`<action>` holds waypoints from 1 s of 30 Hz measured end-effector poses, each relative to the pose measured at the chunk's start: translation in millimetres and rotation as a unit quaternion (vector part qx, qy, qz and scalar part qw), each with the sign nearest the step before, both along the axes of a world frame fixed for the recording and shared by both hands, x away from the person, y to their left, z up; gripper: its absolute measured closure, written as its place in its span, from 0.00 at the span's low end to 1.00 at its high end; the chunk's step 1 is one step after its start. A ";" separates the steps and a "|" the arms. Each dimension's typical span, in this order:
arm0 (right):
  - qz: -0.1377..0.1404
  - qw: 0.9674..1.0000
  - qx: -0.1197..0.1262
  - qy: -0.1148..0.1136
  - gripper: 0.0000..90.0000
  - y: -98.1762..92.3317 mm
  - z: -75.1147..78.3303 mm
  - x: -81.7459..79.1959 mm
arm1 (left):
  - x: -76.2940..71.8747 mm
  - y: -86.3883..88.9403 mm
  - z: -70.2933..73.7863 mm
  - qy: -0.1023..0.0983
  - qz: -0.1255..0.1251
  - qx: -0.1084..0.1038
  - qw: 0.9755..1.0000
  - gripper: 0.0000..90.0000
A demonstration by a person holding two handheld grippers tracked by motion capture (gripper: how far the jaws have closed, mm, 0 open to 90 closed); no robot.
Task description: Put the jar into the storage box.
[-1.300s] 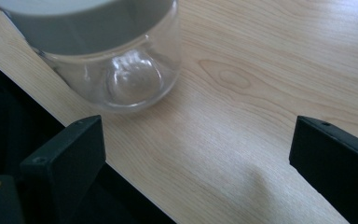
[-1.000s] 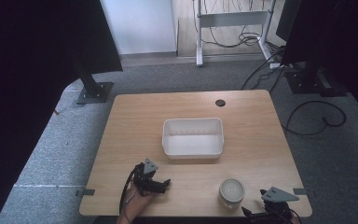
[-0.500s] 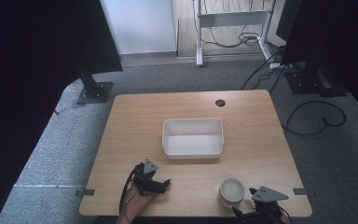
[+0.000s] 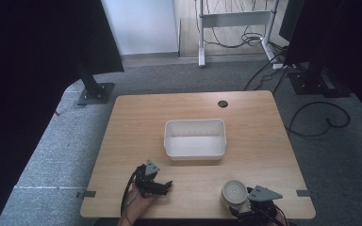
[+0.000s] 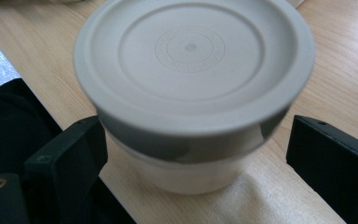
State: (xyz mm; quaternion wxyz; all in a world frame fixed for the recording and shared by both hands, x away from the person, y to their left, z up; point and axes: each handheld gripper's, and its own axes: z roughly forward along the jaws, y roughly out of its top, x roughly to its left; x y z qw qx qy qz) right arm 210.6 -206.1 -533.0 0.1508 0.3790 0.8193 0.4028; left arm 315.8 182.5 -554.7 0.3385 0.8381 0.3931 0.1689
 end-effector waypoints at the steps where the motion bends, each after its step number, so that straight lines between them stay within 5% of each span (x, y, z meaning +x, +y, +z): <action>1: 0.000 1.000 -0.001 0.000 0.05 1.0 0.1 0.7 | 0.0 0.0 0.0 0.000 0.000 0.000 1.000 0.00; 30: -0.007 0.999 -0.031 -0.019 0.10 23.6 2.9 5.8 | 0.1 0.0 0.0 0.000 0.000 0.000 1.000 0.00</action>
